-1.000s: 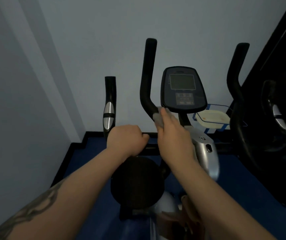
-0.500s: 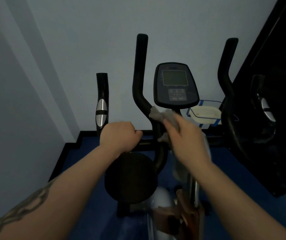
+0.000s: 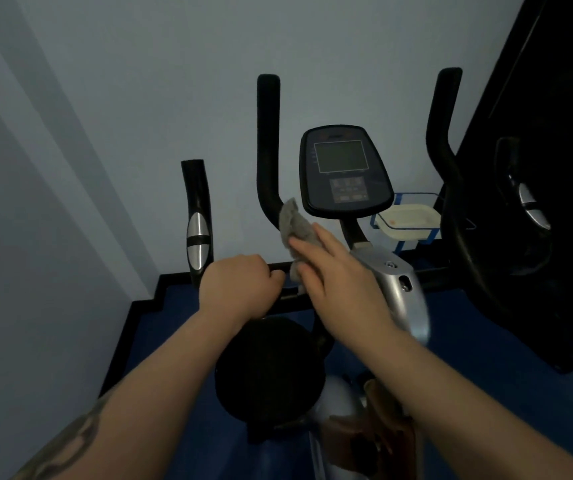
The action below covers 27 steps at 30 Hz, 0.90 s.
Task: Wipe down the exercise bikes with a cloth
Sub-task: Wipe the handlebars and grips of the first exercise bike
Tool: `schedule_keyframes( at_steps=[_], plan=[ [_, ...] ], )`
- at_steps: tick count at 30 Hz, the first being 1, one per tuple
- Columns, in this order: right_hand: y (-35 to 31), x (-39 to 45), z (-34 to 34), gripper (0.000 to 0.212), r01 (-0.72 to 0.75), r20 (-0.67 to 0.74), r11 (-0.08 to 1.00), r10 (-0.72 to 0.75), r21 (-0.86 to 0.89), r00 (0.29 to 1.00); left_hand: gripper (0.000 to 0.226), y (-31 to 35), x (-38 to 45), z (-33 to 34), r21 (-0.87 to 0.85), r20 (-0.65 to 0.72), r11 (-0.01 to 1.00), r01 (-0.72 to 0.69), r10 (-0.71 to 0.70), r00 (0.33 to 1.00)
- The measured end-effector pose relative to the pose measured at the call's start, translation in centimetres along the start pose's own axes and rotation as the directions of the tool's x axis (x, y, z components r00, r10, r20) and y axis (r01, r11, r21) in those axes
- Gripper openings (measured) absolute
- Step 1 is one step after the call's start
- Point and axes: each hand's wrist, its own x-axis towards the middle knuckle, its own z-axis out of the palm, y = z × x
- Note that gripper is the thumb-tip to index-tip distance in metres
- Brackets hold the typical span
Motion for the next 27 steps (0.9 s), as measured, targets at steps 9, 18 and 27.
schedule_keyframes(
  at_steps=[9,18,27],
  plan=[
    [-0.9,-0.9,0.7,0.040,-0.048,-0.125,0.995,0.059,0.085,0.990,0.052,0.1,-0.1,-0.4,0.000,0.025,1.000,0.009,-0.009,1.000],
    [-1.4,0.3,-1.3,0.021,-0.165,-0.092,0.947,0.197,0.275,0.976,0.048,0.3,-0.4,-1.0,-0.053,-0.063,0.998,0.023,-0.027,0.998],
    [-6.0,-5.1,-0.4,0.019,-0.199,-0.031,0.925,0.220,0.323,0.975,0.026,-1.3,-5.5,-2.3,-0.858,-0.049,0.509,-0.064,0.044,0.998]
  ],
)
